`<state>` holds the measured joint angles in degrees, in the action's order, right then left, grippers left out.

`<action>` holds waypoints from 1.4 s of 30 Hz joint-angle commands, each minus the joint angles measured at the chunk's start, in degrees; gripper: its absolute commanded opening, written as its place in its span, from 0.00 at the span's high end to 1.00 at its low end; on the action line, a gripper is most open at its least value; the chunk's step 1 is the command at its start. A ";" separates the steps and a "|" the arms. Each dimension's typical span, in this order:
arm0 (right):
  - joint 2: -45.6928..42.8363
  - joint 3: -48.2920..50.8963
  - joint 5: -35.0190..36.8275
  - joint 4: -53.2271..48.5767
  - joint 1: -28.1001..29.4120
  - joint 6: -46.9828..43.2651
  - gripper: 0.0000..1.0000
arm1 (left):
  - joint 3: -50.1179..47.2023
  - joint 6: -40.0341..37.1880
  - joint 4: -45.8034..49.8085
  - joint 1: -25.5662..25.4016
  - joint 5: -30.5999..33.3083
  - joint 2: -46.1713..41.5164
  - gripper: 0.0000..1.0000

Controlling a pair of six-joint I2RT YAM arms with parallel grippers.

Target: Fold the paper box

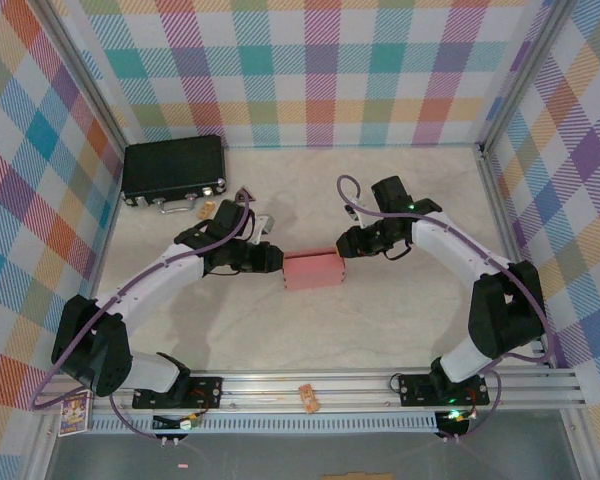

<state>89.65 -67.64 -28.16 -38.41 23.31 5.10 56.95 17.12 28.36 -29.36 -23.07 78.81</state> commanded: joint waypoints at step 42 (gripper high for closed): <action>0.18 4.53 -1.36 0.73 1.03 -1.04 0.95 | 0.13 -0.20 2.22 -3.50 3.10 4.52 0.83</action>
<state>89.52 -65.32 -28.14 -35.42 23.46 4.86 56.95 18.00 28.14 -31.79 -20.34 82.54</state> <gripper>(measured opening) 0.069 0.174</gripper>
